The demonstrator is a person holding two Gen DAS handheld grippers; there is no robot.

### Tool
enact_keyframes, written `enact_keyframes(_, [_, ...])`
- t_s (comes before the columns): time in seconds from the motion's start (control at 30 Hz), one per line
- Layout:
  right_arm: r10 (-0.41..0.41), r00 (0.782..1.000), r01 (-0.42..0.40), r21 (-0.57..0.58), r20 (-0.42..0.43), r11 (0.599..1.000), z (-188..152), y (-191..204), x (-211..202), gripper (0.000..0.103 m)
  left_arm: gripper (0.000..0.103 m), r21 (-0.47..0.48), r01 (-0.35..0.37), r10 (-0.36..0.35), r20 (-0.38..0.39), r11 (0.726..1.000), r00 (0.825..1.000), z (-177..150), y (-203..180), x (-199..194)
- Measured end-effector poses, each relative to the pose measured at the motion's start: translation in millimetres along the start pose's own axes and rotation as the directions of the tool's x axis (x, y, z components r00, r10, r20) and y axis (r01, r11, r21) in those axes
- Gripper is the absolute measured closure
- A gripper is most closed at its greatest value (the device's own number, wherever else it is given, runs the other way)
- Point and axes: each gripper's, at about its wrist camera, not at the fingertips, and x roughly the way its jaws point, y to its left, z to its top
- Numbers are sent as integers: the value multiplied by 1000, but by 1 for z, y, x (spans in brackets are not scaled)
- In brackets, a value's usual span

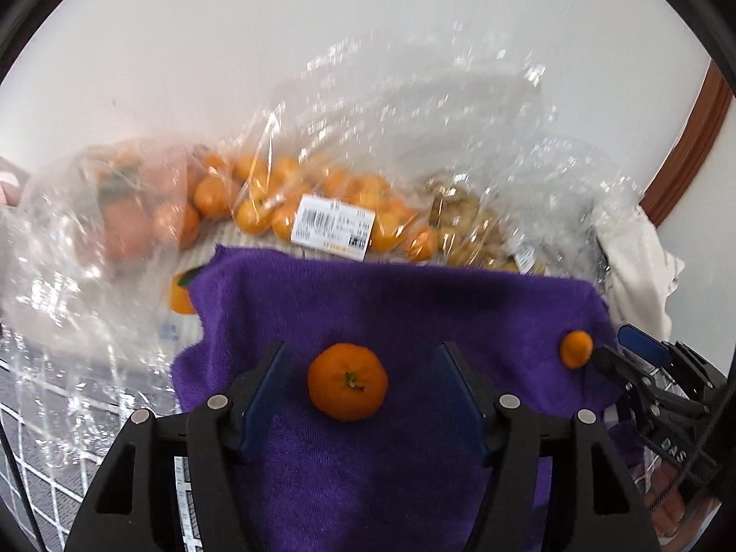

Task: Organize fruits
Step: 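Place both oranges on the purple towel and open both grippers, then grasp a yellow-green fruit with the right gripper while the left grasps an orange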

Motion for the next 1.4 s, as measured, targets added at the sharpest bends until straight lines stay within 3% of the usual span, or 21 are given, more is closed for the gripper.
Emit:
enact_keyframes(0.17, [-45,997,47,-29,67,998,1,13,-35,45,40,10,12,-13,87,1000,996,7,-6,-32])
enact_keyframes(0.3, [-65,995,67,-30,70,997,-15,16,-60,45,40,30,29,-34,167,999,985,8,-9,-56])
enact_keyframes(0.43, [-154,984,157,-25,91,987,-34,12,-91,44,40,-2,58,-57,210,998,976,8,-8,-79])
enact_keyframes(0.47, [-159,983,161,-14,89,987,-38,10,-97,42,40,-5,59,-57,224,998,973,9,-11,-84])
enact_keyframes(0.53, [-138,988,137,26,75,990,-47,6,-111,28,41,5,56,-55,234,998,971,8,-18,-93])
enact_keyframes(0.7, [-97,992,93,55,84,994,-73,10,-142,18,41,61,49,-63,266,997,962,-13,-36,-124])
enact_keyframes(0.8, [-52,998,50,39,32,998,-91,17,-148,16,41,62,68,-82,273,996,958,-31,-35,-139])
enact_keyframes(0.93, [6,1000,-6,29,-3,1000,-118,28,-151,16,41,43,107,-114,221,993,969,-55,-24,-146])
enact_keyframes(1.03, [18,1000,-18,29,-14,999,-137,39,-150,16,41,38,63,-69,203,997,977,-77,-16,-153])
enact_keyframes(1.2, [-28,999,27,-18,-46,999,-156,55,-146,16,41,51,27,-36,179,998,983,-109,-3,-162])
enact_keyframes(1.4, [-22,1000,22,13,-3,1000,-174,59,-151,16,41,17,-9,7,141,1000,990,-146,19,-166])
